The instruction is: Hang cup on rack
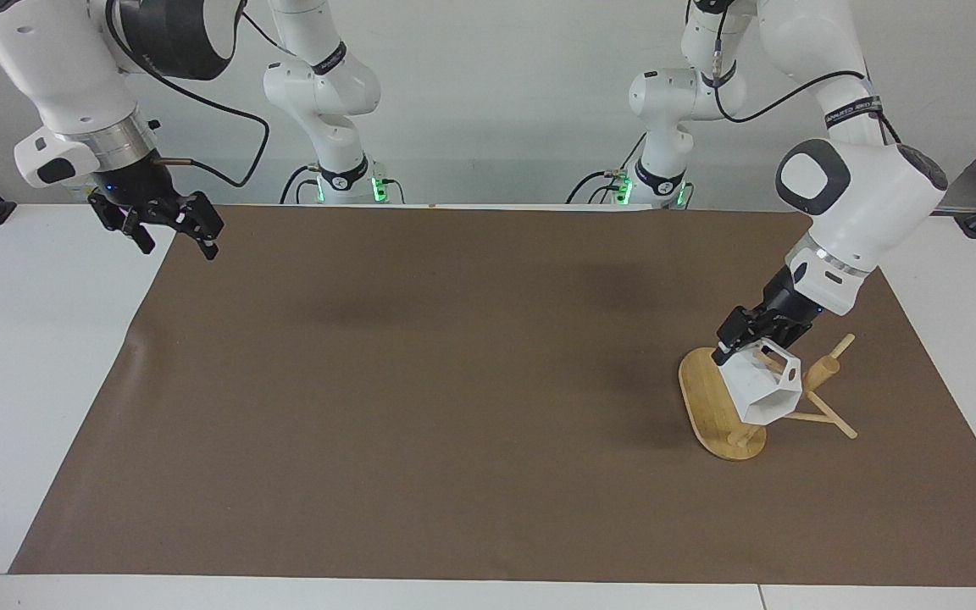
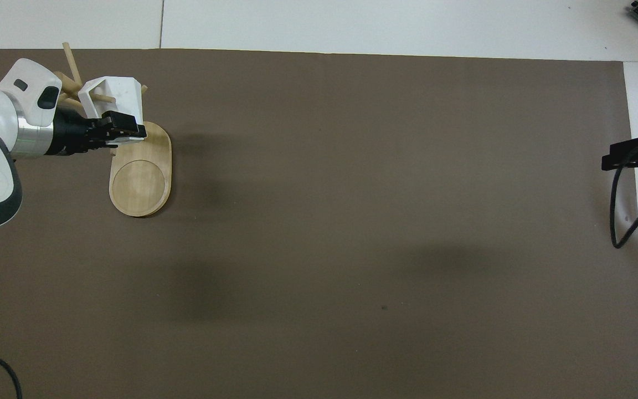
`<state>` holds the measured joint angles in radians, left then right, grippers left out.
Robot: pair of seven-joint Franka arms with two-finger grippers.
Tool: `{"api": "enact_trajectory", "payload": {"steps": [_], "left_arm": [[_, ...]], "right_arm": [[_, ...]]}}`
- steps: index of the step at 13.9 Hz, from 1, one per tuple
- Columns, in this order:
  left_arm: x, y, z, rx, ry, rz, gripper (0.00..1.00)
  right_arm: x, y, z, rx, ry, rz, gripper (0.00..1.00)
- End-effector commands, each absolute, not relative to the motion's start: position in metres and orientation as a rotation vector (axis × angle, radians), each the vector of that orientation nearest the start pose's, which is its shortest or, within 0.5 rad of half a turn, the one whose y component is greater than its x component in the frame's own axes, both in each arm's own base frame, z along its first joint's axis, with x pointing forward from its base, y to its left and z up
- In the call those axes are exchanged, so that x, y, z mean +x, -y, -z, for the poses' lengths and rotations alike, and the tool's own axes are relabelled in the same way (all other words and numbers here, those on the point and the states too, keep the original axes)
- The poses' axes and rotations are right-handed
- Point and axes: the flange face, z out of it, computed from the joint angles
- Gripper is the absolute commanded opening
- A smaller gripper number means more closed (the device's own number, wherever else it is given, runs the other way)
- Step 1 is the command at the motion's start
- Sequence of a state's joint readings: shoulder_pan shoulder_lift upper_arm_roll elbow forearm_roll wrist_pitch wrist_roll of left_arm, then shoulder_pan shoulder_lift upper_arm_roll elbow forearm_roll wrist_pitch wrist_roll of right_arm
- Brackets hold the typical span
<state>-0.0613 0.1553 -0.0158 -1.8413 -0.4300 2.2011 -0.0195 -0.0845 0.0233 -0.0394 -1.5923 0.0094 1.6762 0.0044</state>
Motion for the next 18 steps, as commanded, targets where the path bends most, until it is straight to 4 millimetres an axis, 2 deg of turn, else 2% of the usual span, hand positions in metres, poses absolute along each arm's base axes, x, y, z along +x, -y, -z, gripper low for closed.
{"api": "enact_trajectory", "payload": {"steps": [1, 2, 3, 4, 8, 10, 11, 13, 15, 16, 18], "left_arm": [[0.615, 0.059, -0.466, -3.515, 0.277, 0.283, 0.14], [0.615, 0.059, -0.469, -3.519, 0.272, 0.27, 0.42], [0.614, 0.058, -0.47, -3.522, 0.269, 0.253, 0.88], [0.615, 0.056, -0.473, -3.523, 0.269, 0.254, 1.0], [0.606, 0.039, -0.505, -3.507, 0.296, 0.339, 1.0], [0.593, 0.032, -0.519, -3.498, 0.27, 0.306, 1.0], [0.586, 0.022, -0.525, -3.447, 0.23, 0.292, 1.0], [0.57, 0.017, -0.536, -3.343, 0.067, 0.254, 1.0], [0.553, 0.008, -0.541, -3.323, 0.021, 0.257, 1.0], [0.547, 0.007, -0.546, -3.315, 0.012, 0.267, 1.0], [0.551, 0.008, -0.561, -3.201, -0.082, 0.282, 1.0]], "right_arm": [[0.563, 0.067, -0.615, -3.139, -0.166, 0.106, 1.0], [0.563, 0.065, -0.615, -3.137, -0.162, 0.106, 1.0], [0.563, 0.065, -0.615, -3.135, -0.164, 0.104, 1.0], [0.563, 0.065, -0.614, -3.136, -0.162, 0.101, 1.0], [0.563, 0.064, -0.614, -3.135, -0.162, 0.097, 1.0], [0.563, 0.064, -0.614, -3.137, -0.159, 0.096, 1.0], [0.563, 0.064, -0.614, -3.136, -0.159, 0.094, 1.0], [0.562, 0.064, -0.614, -3.135, -0.159, 0.092, 1.0], [0.562, 0.064, -0.615, -3.135, -0.159, 0.094, 1.0], [0.562, 0.064, -0.615, -3.137, -0.159, 0.094, 1.0], [0.562, 0.064, -0.615, -3.135, -0.159, 0.094, 1.0]]}}
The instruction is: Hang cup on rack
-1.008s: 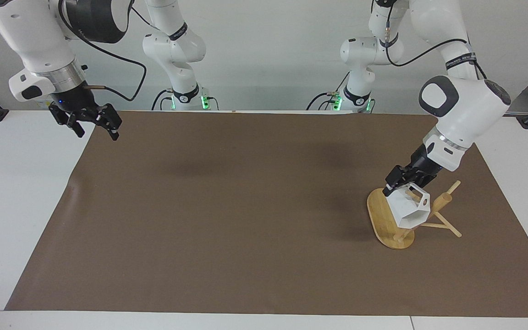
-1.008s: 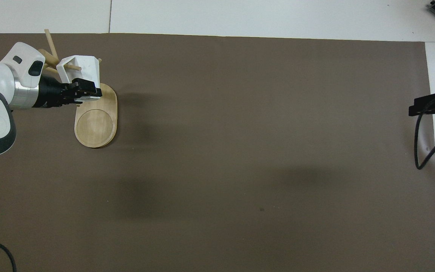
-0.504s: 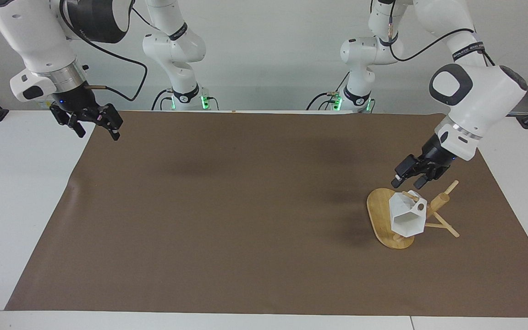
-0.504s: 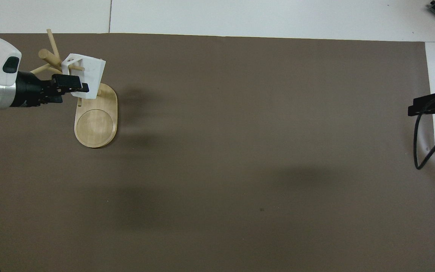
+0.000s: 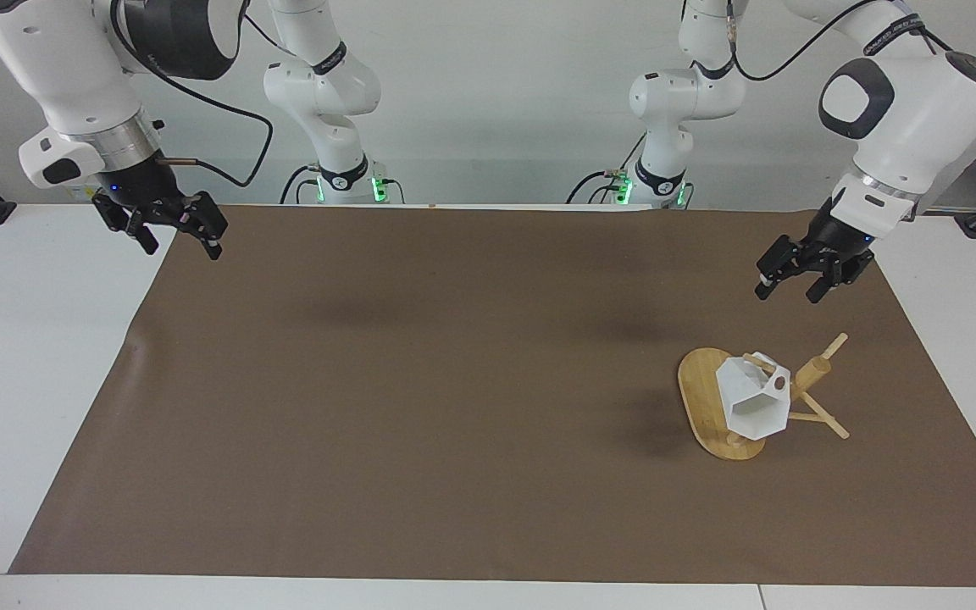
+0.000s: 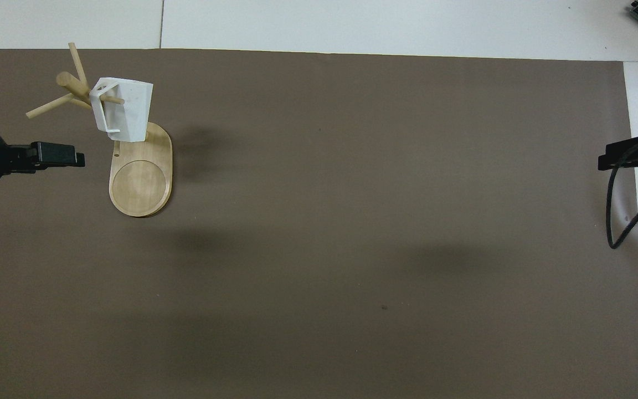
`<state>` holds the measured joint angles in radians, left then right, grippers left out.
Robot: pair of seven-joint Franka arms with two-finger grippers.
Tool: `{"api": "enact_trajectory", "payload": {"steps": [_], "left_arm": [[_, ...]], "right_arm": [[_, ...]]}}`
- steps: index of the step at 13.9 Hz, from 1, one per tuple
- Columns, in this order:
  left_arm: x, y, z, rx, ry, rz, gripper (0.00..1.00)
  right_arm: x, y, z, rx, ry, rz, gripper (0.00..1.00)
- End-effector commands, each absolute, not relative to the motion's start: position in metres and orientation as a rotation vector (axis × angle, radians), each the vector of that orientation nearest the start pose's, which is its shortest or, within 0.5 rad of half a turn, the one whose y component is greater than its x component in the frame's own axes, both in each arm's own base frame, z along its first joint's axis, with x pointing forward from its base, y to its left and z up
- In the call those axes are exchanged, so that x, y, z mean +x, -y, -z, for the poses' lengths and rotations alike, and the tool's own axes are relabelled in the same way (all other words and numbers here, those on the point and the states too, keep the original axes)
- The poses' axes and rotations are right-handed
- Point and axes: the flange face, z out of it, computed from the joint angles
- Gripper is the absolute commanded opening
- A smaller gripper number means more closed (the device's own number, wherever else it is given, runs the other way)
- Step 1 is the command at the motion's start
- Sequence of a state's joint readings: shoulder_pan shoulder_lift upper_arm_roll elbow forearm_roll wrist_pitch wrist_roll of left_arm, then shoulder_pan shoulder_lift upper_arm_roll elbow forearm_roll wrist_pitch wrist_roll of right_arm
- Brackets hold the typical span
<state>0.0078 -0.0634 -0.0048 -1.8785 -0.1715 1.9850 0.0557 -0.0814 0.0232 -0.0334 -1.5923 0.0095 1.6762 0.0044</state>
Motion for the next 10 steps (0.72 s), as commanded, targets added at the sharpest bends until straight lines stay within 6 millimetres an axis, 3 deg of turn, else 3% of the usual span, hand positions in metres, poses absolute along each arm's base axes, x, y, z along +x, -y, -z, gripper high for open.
{"api": "enact_trajectory", "payload": {"steps": [1, 5, 7, 8, 10], "left_arm": [[0.555, 0.008, -0.572, -3.162, -0.119, 0.275, 1.0], [0.577, 0.004, -0.634, -3.149, -0.136, 0.188, 1.0], [0.571, 0.002, -0.662, -3.153, -0.139, 0.171, 1.0], [0.56, -0.002, -0.668, -3.156, -0.128, 0.162, 1.0], [0.55, -0.003, -0.658, -3.16, -0.105, 0.14, 1.0]], "right_arm": [[0.562, 0.064, -0.615, -3.135, -0.159, 0.094, 1.0], [0.562, 0.064, -0.615, -3.135, -0.159, 0.094, 1.0], [0.562, 0.064, -0.615, -3.136, -0.159, 0.094, 1.0], [0.562, 0.064, -0.615, -3.135, -0.159, 0.094, 1.0], [0.562, 0.064, -0.615, -3.135, -0.159, 0.094, 1.0]]}}
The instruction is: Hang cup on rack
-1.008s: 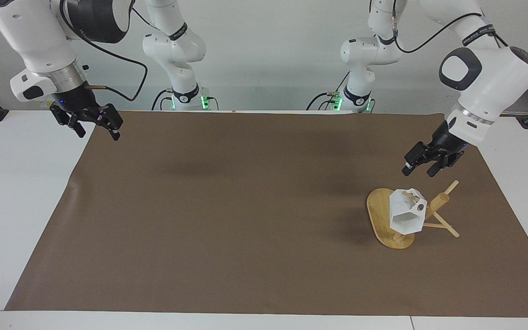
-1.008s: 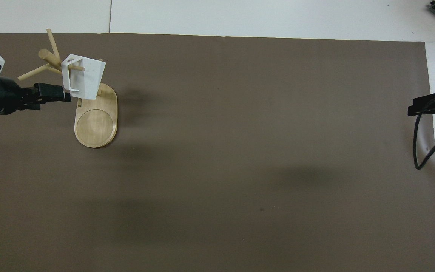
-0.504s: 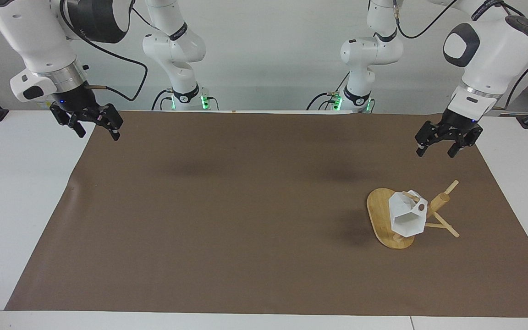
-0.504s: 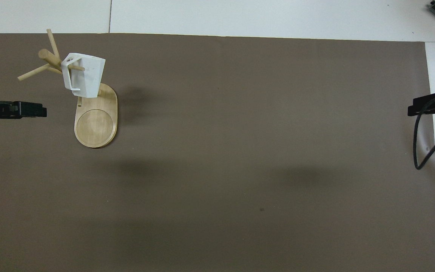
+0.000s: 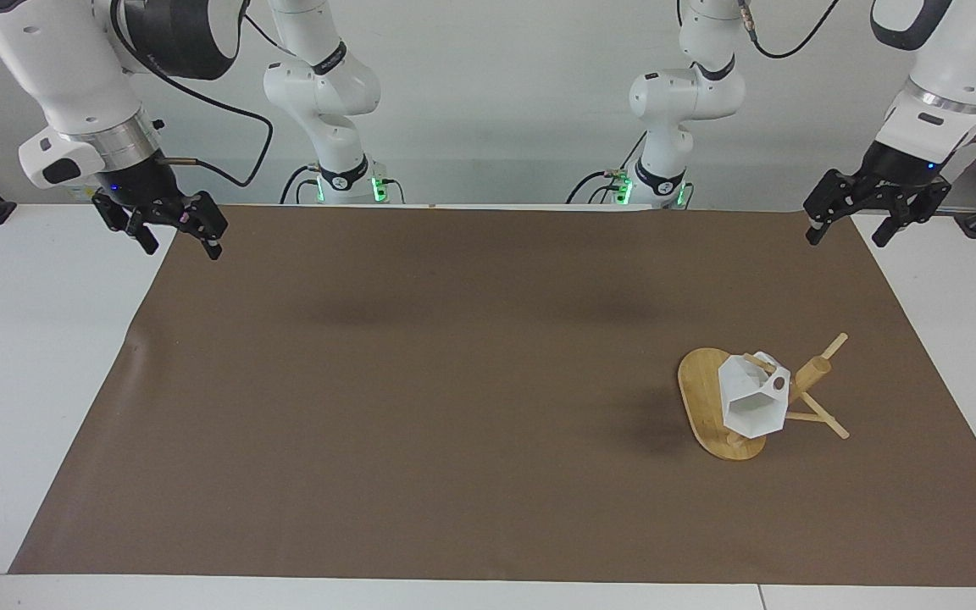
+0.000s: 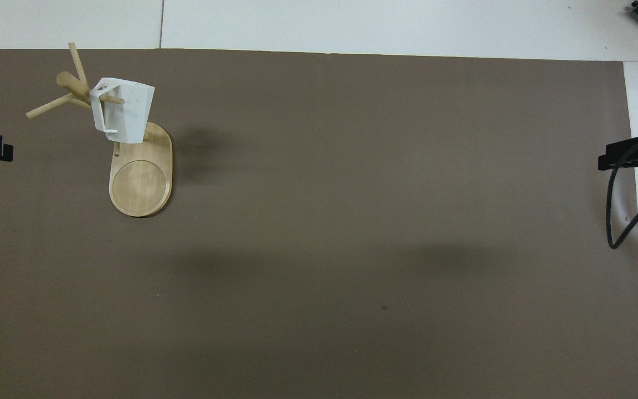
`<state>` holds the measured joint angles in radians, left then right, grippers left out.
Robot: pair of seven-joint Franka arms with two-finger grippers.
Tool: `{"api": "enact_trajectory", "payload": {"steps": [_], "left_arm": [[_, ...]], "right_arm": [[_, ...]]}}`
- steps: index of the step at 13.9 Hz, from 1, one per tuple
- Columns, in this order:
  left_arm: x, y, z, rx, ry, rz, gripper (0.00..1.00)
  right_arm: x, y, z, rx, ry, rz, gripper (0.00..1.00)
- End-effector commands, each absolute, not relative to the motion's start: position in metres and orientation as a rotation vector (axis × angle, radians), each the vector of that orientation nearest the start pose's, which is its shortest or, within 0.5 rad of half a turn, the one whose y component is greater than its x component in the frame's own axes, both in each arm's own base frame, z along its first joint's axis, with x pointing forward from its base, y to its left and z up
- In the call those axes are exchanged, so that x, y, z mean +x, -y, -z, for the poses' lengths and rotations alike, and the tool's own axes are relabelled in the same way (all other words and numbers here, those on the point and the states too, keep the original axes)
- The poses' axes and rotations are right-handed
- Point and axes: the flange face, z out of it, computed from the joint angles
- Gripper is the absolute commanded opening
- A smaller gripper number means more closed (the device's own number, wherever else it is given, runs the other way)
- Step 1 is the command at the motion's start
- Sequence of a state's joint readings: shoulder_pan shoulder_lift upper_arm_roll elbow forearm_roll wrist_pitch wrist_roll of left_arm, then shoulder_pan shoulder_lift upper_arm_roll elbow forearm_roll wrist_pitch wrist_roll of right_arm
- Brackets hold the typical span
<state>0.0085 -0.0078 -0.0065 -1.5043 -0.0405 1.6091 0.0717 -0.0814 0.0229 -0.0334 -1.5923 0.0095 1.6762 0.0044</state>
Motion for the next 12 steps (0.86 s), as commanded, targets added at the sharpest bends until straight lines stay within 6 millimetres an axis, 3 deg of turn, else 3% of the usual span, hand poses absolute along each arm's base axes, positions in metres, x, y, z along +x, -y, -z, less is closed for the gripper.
{"api": "enact_trajectory", "payload": {"steps": [1, 12], "left_arm": [[0.5494, -0.003, -0.6585, -3.16, -0.102, 0.152, 1.0], [0.542, -0.0042, -0.6551, -3.167, -0.099, 0.055, 1.0]], "right_arm": [[0.562, 0.0636, -0.6147, -3.135, -0.159, 0.094, 1.0], [0.562, 0.0636, -0.6147, -3.135, -0.159, 0.094, 1.0]]}}
